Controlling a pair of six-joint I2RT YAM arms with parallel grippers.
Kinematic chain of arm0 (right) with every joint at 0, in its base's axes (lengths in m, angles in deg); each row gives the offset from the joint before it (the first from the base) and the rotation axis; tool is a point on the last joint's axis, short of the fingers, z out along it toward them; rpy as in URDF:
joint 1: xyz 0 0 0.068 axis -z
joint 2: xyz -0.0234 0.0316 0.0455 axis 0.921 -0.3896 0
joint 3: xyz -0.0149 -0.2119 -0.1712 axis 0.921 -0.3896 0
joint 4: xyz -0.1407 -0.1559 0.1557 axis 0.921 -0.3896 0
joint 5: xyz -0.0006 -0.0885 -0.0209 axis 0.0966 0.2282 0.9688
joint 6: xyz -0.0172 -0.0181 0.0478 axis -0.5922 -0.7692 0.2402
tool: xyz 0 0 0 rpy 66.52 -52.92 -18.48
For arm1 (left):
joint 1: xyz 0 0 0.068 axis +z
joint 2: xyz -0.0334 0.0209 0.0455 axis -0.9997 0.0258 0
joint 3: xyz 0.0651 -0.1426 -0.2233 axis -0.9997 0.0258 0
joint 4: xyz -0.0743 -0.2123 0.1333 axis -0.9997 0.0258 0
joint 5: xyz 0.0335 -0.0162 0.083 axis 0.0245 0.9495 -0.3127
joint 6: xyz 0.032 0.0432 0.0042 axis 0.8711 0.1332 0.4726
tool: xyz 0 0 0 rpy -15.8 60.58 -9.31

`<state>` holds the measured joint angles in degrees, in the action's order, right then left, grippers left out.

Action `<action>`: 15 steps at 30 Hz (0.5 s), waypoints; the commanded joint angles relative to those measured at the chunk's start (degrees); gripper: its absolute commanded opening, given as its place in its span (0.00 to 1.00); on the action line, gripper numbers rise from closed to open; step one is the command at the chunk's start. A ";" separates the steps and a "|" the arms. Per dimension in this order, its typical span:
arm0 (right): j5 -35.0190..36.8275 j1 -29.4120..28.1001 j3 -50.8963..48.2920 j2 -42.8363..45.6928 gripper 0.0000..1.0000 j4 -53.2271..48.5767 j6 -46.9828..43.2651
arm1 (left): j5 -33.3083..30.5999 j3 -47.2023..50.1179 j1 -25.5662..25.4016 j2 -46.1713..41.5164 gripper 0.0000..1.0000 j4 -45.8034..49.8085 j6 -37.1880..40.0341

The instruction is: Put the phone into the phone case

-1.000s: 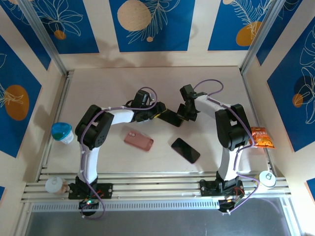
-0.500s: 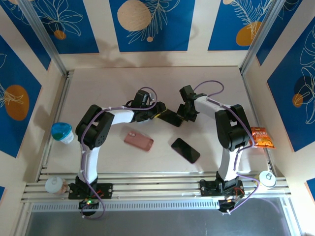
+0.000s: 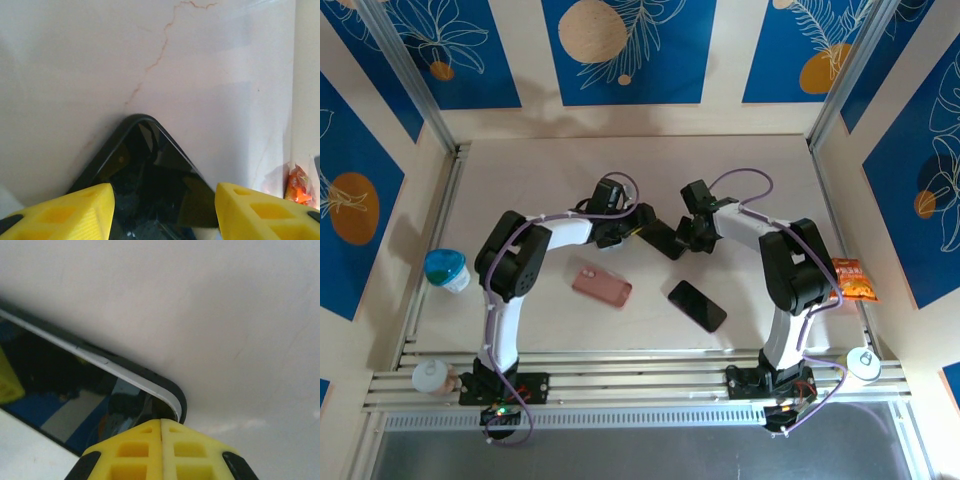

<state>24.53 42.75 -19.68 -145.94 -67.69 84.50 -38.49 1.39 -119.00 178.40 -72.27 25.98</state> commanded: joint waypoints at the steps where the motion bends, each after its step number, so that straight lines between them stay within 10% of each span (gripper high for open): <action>1: -6.38 -1.50 1.59 0.57 0.00 -11.48 -2.09 | -2.73 -1.13 0.69 2.31 0.57 5.39 3.01; 15: -7.33 4.34 5.59 0.06 0.00 -11.23 -4.98 | -2.91 -0.99 0.79 2.43 0.57 5.39 3.06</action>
<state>19.57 47.39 -14.28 -145.86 -77.59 80.35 -38.84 0.23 -118.92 178.79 -70.39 27.51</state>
